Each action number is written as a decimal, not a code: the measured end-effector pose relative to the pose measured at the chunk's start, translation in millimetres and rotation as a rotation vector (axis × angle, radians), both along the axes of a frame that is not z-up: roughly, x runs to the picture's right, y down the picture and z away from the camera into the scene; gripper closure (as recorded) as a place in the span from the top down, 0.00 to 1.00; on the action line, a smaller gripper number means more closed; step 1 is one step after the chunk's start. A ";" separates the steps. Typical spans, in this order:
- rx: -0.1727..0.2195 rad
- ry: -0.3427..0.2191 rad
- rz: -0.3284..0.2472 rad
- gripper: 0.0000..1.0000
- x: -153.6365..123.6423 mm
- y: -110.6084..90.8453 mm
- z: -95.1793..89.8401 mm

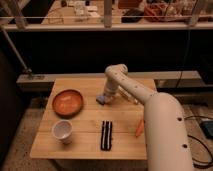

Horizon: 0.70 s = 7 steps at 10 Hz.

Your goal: Place the white sponge in the ceramic cup

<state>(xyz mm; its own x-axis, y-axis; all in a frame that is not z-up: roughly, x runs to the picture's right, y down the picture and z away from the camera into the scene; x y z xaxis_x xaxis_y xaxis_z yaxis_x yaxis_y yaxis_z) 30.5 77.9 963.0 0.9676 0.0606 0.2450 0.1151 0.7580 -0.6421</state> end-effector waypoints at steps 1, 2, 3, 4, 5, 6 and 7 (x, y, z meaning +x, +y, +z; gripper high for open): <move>0.002 0.001 0.000 0.01 1.6 -1.0 -1.7; 0.006 0.010 -0.005 0.01 8.3 -4.3 -7.2; 0.014 0.013 0.003 0.01 14.0 -14.2 -17.9; 0.016 0.012 0.005 0.01 14.9 -18.7 -23.7; 0.018 0.011 0.004 0.01 14.0 -21.7 -27.4; 0.015 0.013 0.002 0.01 15.1 -21.0 -28.3; 0.016 0.013 -0.003 0.01 15.4 -19.1 -28.1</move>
